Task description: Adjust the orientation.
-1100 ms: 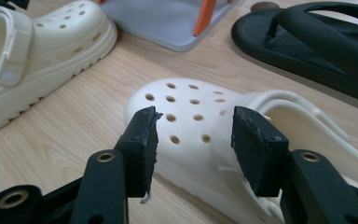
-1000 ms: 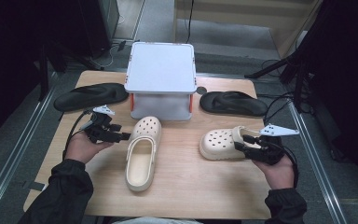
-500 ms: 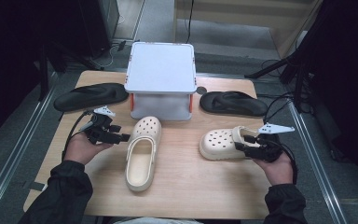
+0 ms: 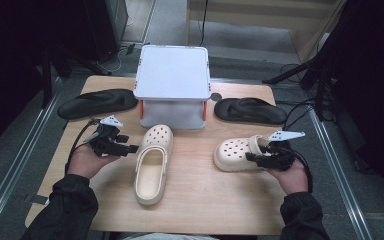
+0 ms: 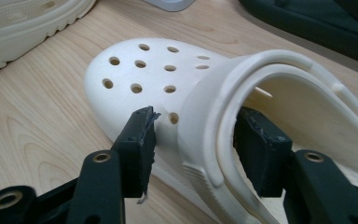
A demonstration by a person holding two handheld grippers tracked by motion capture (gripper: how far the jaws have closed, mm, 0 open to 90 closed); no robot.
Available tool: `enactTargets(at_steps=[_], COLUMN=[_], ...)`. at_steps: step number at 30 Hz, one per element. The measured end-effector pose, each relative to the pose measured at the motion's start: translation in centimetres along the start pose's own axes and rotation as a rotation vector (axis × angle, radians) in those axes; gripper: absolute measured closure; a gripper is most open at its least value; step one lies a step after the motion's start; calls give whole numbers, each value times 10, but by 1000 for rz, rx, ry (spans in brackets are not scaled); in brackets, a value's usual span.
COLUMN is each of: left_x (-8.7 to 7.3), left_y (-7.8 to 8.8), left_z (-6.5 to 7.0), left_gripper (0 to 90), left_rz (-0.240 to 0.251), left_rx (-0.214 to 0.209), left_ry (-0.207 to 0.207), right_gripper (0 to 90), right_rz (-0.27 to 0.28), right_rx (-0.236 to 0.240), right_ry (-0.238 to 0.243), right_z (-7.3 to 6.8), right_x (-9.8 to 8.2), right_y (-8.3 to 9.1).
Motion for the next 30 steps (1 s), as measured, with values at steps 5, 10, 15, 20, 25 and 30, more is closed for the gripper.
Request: enactTargets(at_steps=[5,10,15,20,25,30], left_x=[-3,-7,-12,-15,-17,-21], left_y=[2,4,6,9,11,14], left_z=[0,0,-1,-1,1,4], left_gripper=[404,404,404,405,406,404], left_rz=[4,9,12,24,34,40], left_rx=[7,9,16,27,32,37], left_ry=[5,7,13,21,27,30], right_gripper=[537,608,697,760,768,765], right_rz=[-5,-6,-29,-46,-32,-10], right_rx=[16,47,116,160,140,154], right_ry=[21,36,20,-25,0,2], right_z=[-1,3,4,4,-7,-22], right_x=[3,4,7,12,22,36], right_y=[-1,1,1,5,8,4])
Point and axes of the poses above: each handheld gripper's, and its own axes: y roughly backward along the jaws, x roughly out of its top, z roughly to its right, the point moved 1 cm from there along -y, roughly forward along the jaws, and after that the axes turned 14 degrees about -z, right-handed, at the moved point
